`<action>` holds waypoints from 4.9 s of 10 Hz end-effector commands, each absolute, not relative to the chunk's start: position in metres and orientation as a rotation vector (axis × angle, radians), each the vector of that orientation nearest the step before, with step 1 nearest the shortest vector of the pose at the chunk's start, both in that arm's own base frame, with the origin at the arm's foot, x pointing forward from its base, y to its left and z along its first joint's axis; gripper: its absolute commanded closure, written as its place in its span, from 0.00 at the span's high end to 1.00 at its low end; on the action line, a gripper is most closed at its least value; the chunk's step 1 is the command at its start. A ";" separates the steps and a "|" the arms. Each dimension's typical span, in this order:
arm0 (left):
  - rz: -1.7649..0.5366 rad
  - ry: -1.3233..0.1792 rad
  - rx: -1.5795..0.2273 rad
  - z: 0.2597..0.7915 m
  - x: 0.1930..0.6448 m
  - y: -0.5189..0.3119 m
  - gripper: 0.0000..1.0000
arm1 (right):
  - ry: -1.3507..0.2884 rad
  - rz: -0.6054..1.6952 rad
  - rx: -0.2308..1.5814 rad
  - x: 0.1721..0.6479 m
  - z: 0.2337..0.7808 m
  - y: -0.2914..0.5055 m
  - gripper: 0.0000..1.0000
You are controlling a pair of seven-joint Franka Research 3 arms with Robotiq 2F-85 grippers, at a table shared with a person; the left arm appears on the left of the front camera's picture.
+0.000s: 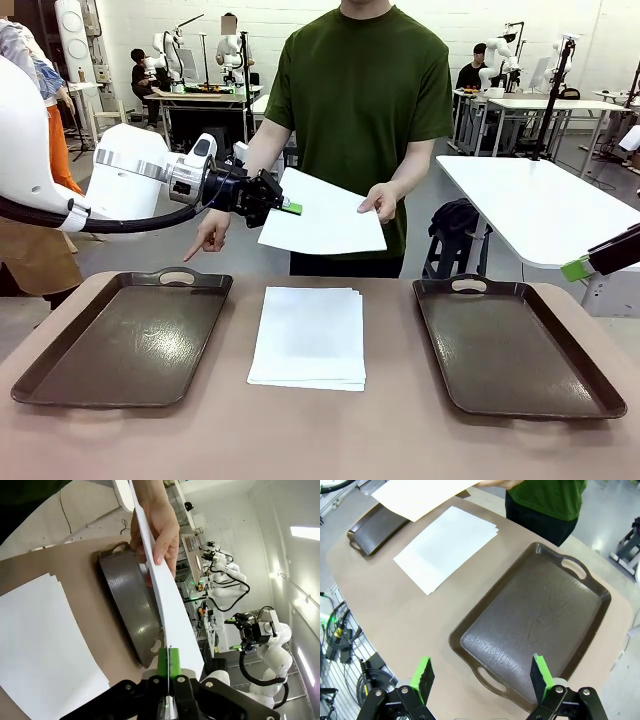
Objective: Sort the A4 documents.
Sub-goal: Receive the A4 Paper, then place the A4 Paper in the designated Handle tray.
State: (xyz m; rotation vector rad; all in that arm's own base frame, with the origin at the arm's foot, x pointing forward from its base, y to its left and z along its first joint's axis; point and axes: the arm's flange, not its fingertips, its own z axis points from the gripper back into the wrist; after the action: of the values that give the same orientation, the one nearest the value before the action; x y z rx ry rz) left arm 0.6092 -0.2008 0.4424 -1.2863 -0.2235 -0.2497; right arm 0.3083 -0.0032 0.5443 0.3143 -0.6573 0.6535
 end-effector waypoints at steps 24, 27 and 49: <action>-0.183 -0.025 -1.007 0.415 0.537 -0.064 0.01 | -0.657 0.654 0.330 0.309 0.543 -0.004 1.00; -0.130 0.025 -0.973 0.385 0.529 -0.030 0.01 | -0.657 0.654 0.330 0.309 0.543 -0.004 1.00; 0.067 0.009 -0.368 0.366 0.552 0.056 0.90 | -0.657 0.654 0.330 0.309 0.543 -0.004 1.00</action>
State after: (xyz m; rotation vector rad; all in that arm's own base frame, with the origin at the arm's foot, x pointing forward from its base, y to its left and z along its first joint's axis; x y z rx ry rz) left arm 0.5567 0.0546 0.3600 -0.4109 0.0113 0.0425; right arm 0.3082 -0.0032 0.5443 0.3139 -0.6574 0.6534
